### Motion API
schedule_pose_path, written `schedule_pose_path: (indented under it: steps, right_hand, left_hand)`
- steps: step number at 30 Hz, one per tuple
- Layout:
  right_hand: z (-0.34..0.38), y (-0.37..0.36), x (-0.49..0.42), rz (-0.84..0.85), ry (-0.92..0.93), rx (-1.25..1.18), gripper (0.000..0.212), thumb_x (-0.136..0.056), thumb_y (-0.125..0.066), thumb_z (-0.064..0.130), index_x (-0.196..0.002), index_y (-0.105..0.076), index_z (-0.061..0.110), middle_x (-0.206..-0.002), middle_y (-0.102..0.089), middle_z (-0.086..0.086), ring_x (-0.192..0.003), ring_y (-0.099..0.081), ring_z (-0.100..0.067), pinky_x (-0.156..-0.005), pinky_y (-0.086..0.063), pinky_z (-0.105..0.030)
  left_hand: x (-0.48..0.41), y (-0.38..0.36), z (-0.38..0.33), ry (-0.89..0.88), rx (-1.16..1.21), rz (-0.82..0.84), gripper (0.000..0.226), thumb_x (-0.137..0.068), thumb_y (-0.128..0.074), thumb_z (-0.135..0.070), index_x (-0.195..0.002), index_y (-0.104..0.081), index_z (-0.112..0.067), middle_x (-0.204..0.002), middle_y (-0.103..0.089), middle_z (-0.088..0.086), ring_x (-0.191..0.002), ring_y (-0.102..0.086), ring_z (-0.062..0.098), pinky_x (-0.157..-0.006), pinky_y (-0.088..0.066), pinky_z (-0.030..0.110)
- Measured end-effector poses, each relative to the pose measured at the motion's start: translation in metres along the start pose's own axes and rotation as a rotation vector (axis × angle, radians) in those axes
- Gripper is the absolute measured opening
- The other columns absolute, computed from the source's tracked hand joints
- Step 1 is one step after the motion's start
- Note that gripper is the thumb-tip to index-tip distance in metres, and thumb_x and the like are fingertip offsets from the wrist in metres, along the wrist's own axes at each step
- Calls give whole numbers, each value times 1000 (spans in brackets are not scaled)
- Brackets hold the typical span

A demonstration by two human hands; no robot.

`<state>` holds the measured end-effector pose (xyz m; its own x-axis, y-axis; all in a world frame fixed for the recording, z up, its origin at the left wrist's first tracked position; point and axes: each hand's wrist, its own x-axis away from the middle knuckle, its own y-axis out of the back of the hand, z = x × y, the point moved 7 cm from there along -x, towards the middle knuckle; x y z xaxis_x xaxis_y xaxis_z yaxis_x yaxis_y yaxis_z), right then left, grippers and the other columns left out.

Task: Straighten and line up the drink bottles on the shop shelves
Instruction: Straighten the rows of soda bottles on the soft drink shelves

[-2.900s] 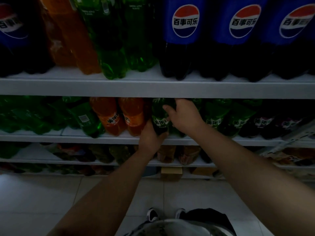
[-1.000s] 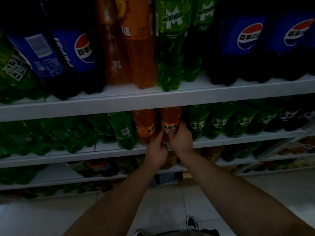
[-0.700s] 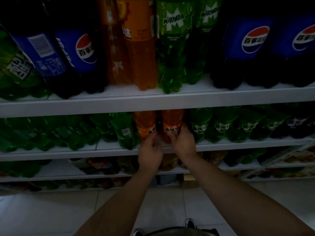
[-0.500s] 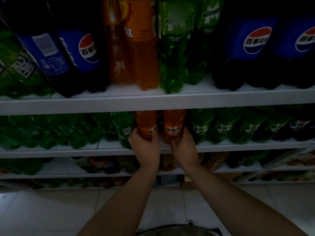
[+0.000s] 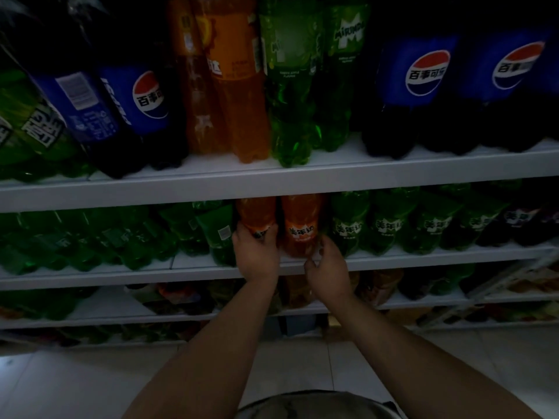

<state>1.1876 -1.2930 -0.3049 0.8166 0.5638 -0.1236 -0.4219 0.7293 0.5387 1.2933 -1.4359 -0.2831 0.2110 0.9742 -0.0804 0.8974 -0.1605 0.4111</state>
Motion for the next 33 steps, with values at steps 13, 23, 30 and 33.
schedule_pose_path:
  steps: [13, 23, 30, 33]
  right_hand:
    - [3, -21, -31, 4, -233, -7, 71, -74, -77, 30, -132, -41, 10, -128, -53, -12, -115, -53, -27, -95, -43, -34]
    - [1, -12, -20, -77, -246, 121, 66, -75, -74, 38, -127, -39, 17, -121, -59, -10, -106, -59, -30, -84, -48, -38]
    - [16, -8, 2, -157, -43, 253, 76, -87, -61, 33, -148, -18, 21, -144, -40, -8, -95, -61, -35, -70, -50, -39]
    - [22, -2, 18, -251, 107, 294, 58, -84, -64, 23, -136, -41, 13, -126, -46, -15, -86, -60, -33, -62, -52, -36]
  left_hand:
    - [-6, 0, 6, -86, -279, 192, 72, -76, -76, -32, -133, -37, -12, -123, -59, 12, -108, -59, 30, -86, -48, 38]
    - [-8, -1, 14, -149, -254, 267, 78, -77, -75, -35, -140, -34, -16, -124, -61, 11, -109, -59, 31, -87, -45, 34]
    - [0, -2, 12, -244, -48, 315, 73, -82, -73, -22, -143, -34, -15, -131, -56, 5, -116, -51, 14, -93, -37, 25]
    - [6, 0, 11, -248, 36, 345, 66, -83, -70, -18, -141, -37, -18, -123, -54, -9, -110, -48, 1, -91, -36, 17]
